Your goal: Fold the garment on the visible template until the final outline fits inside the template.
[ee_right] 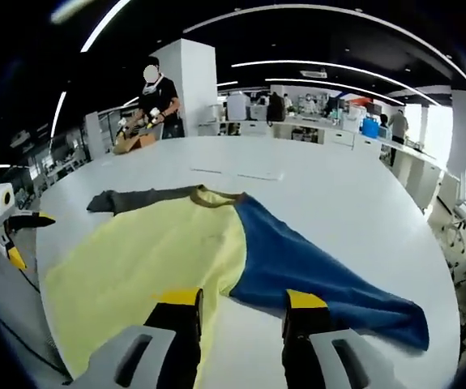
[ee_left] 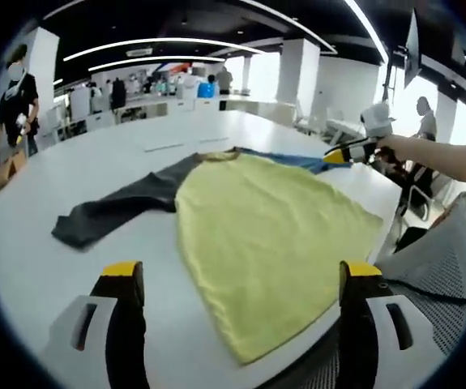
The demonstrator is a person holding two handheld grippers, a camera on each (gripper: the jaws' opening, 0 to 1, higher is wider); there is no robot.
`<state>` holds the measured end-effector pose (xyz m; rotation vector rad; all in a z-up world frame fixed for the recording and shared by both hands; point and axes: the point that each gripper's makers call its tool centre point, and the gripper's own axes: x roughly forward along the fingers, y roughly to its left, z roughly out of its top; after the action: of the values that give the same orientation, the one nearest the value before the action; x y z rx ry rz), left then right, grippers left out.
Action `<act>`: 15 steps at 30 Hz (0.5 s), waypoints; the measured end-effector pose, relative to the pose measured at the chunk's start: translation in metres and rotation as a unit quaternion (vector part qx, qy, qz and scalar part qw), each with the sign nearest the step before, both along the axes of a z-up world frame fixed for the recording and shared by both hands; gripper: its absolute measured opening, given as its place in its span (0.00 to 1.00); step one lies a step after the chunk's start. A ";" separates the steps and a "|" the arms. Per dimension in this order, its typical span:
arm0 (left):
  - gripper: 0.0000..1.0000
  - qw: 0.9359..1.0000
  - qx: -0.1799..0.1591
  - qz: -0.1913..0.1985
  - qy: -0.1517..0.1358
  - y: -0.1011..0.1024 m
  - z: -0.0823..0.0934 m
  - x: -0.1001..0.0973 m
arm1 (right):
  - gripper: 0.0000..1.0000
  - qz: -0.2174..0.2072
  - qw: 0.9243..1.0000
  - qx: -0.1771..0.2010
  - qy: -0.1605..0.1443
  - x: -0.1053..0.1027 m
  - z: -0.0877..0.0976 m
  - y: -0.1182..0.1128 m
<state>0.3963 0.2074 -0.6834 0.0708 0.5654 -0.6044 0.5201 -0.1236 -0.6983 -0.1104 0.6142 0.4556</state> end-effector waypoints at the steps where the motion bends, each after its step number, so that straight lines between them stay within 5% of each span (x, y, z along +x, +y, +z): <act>1: 0.95 1.000 0.000 0.000 0.000 0.000 0.000 0.000 | 0.34 0.004 1.000 -0.002 0.002 0.003 -0.004 0.000; 10: 0.91 1.000 -0.003 -0.005 0.013 -0.003 -0.005 -0.003 | 0.20 0.036 0.999 -0.026 0.027 0.016 -0.027 0.004; 15: 0.89 1.000 -0.008 -0.004 0.006 -0.006 -0.002 -0.002 | 0.21 0.074 0.996 -0.045 0.031 0.019 -0.035 0.010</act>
<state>0.3939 0.2016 -0.6856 0.0537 0.5721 -0.6178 0.5391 -0.1131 -0.7333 -0.2289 0.6900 0.5771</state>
